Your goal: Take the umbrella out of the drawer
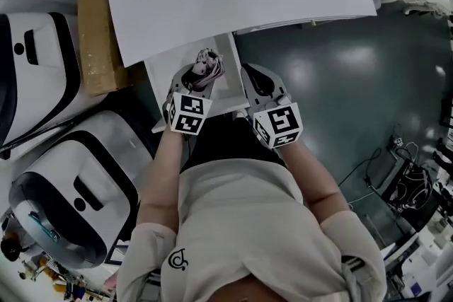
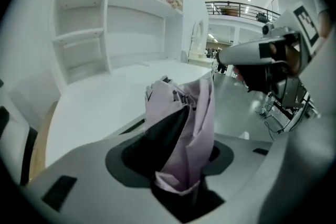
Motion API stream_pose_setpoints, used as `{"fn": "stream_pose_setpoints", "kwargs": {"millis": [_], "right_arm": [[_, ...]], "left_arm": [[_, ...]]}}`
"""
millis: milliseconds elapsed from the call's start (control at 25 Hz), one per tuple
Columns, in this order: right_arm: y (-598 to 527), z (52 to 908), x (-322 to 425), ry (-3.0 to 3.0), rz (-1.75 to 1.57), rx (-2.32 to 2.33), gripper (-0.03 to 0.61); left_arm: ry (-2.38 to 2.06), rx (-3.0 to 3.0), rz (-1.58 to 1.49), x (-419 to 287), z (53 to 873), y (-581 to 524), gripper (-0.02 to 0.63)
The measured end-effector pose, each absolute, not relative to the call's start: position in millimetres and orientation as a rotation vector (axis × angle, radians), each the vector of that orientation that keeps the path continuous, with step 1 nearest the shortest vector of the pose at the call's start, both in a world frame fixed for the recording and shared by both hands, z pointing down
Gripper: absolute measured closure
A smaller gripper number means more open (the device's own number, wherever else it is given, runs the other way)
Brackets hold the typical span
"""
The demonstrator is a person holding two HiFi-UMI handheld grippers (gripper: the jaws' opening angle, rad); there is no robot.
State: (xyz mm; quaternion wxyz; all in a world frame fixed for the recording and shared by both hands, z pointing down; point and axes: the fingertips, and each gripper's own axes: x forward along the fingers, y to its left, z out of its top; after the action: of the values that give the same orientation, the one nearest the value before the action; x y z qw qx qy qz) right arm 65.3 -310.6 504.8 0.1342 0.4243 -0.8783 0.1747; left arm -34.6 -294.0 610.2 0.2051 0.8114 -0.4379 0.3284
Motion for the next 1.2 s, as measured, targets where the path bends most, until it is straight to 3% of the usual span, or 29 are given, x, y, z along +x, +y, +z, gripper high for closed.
{"fn": "stream_pose_setpoints", "kwargs": {"millis": [400,720,1200], "right_arm": [[-299,442,58,-2.681,0.441,1.107,0.572],[-315,396,38,-2.773,0.254,1.045,0.572],[-317,347,15,-2.871,0.066,0.979,0.573]], "left_arm": [[-1.535,2.333,0.603,-50,483,-291,0.387],[-1.801,2.332,0.352,-103,396,-298,0.387],[-2.033,2.342,0.072,-144,299,-279,0.387]]}}
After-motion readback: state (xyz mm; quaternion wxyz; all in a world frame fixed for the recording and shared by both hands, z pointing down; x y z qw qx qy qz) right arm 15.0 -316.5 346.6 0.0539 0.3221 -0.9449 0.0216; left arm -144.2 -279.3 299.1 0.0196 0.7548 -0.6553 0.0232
